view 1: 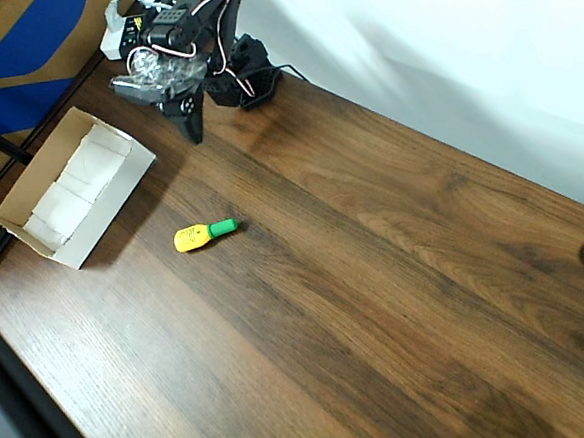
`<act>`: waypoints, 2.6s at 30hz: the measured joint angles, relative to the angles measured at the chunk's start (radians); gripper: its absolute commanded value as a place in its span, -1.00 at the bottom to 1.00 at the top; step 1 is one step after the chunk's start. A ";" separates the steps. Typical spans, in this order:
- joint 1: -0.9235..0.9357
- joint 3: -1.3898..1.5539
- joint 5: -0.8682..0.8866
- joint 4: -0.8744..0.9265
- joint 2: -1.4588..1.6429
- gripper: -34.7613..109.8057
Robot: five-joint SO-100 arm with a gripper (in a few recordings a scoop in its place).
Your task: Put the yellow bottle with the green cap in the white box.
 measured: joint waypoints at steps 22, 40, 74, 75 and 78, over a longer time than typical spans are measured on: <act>-0.255 0.000 -0.029 -0.523 -0.385 -0.29; -0.319 -0.293 0.044 -0.209 -0.554 -0.25; -0.318 -0.828 0.057 -0.098 -1.307 -0.24; -0.318 -0.862 0.063 -0.086 -1.333 -0.24; -0.305 -0.954 0.066 -0.049 -1.404 -0.24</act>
